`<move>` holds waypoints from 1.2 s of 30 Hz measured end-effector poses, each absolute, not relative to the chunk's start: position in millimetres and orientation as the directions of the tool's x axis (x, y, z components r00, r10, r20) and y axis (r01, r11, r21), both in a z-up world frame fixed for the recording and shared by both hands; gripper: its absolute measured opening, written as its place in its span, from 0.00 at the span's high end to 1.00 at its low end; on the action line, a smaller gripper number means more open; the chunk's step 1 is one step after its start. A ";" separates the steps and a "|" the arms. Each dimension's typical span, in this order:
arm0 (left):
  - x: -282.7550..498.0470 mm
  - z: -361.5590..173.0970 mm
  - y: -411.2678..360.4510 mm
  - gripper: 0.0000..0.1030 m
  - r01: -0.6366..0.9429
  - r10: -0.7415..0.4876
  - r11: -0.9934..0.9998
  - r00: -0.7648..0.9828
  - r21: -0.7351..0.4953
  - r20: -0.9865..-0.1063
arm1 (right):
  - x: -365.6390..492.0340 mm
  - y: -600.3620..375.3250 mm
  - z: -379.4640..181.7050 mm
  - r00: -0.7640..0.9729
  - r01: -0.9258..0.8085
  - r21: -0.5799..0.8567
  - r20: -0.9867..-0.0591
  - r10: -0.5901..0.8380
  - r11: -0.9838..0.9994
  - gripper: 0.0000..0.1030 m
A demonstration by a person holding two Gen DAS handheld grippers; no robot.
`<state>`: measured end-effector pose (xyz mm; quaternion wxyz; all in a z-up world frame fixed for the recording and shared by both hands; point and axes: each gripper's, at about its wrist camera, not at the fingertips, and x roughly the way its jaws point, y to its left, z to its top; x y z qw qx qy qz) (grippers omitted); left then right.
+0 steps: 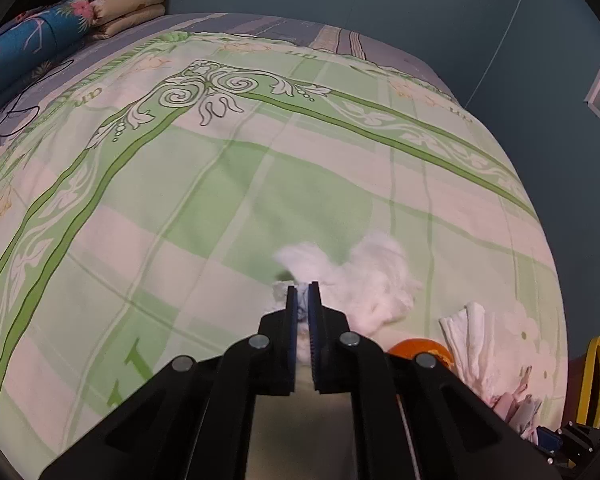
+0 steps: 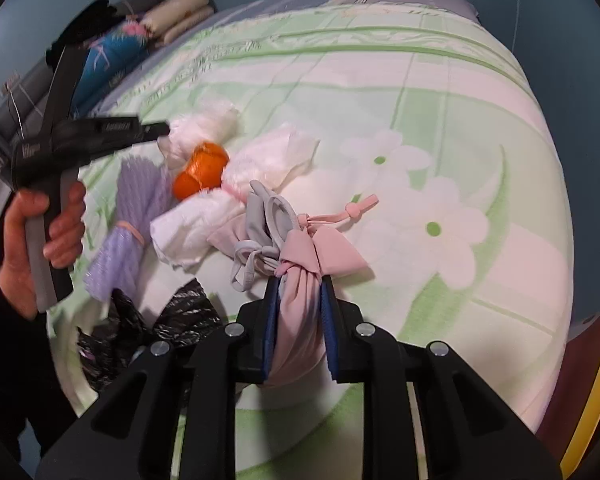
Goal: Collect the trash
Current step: 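Lift and carry the tissue and pink cloth over the yellow bin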
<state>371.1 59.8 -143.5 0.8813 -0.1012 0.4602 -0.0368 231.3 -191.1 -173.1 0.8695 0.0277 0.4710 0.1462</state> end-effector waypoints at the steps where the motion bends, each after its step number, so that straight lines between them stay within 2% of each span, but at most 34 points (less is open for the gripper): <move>1: 368.6 -141.3 62.5 0.95 -0.031 -0.160 0.976 0.577 -0.218 -0.801 | 229.5 -192.5 -169.2 0.526 -0.231 0.185 -0.803 0.282 0.955 0.82; 13: 340.3 -113.2 91.8 0.96 -0.035 -0.159 0.973 0.617 -0.229 -0.771 | 201.5 -192.0 -138.2 0.592 -0.243 0.209 -0.742 0.315 0.947 0.82; 27: 284.8 -44.4 110.5 0.96 0.021 -0.183 0.971 0.713 -0.240 -0.676 | 177.1 -194.7 -100.3 0.618 -0.256 0.284 -0.687 0.382 0.924 0.82; 36: 238.2 -13.3 115.1 0.96 0.080 -0.231 0.963 0.744 -0.259 -0.627 | 153.3 -184.8 -78.5 0.625 -0.302 0.258 -0.673 0.395 0.918 0.82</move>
